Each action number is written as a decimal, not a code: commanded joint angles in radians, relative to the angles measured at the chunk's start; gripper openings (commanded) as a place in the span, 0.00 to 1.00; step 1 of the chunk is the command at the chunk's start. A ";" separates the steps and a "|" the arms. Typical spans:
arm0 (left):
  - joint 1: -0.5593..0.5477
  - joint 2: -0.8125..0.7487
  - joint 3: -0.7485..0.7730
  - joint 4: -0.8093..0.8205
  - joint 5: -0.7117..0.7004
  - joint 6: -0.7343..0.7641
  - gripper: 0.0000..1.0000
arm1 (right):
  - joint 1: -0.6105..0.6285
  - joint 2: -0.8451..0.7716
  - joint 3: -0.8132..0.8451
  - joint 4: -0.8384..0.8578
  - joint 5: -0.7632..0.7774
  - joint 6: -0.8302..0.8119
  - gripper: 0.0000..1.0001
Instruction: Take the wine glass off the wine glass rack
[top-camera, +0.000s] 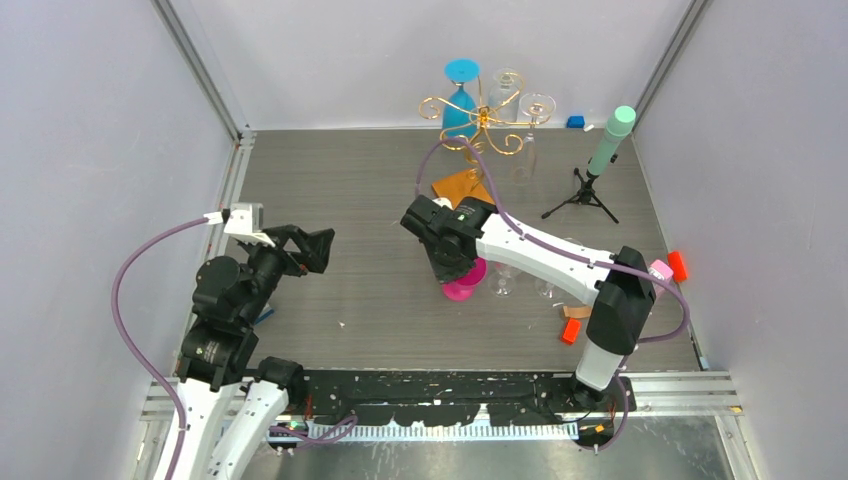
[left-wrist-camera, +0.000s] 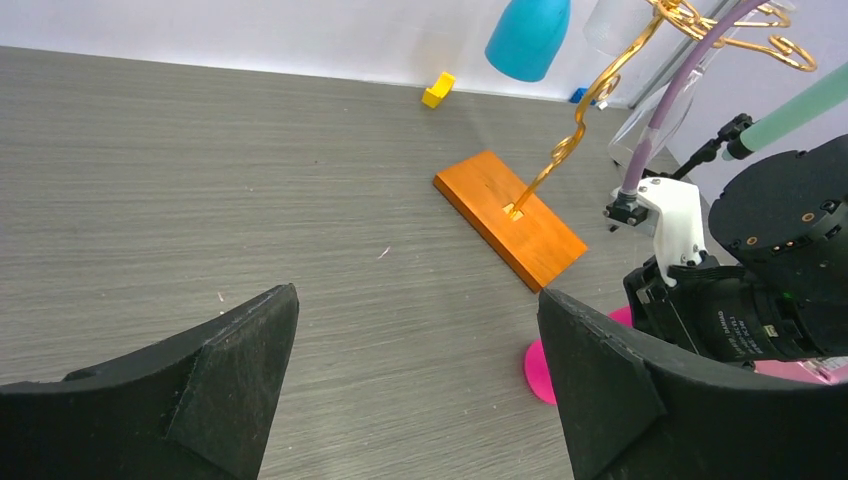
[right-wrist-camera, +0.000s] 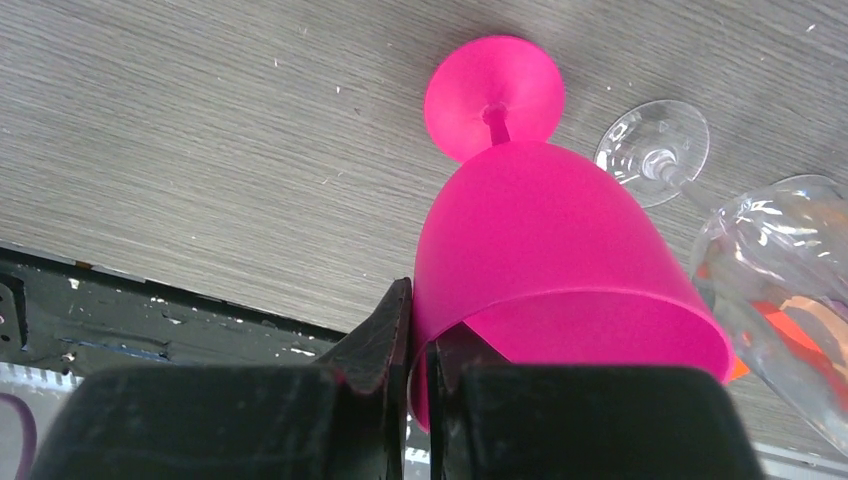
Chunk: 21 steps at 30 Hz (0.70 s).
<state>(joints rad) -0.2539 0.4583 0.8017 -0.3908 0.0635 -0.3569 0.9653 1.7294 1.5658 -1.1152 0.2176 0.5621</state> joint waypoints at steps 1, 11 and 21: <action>0.001 0.000 -0.010 0.055 0.006 0.021 0.92 | 0.006 0.010 0.047 -0.042 -0.005 -0.007 0.12; 0.000 0.014 0.010 0.072 -0.010 0.022 0.93 | 0.005 -0.025 0.097 -0.041 -0.001 -0.006 0.41; 0.001 0.019 0.036 0.056 -0.029 0.038 0.93 | -0.004 -0.203 0.196 -0.032 0.019 -0.032 0.51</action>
<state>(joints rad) -0.2539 0.4736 0.7967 -0.3756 0.0528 -0.3489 0.9657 1.6726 1.6760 -1.1534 0.2165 0.5503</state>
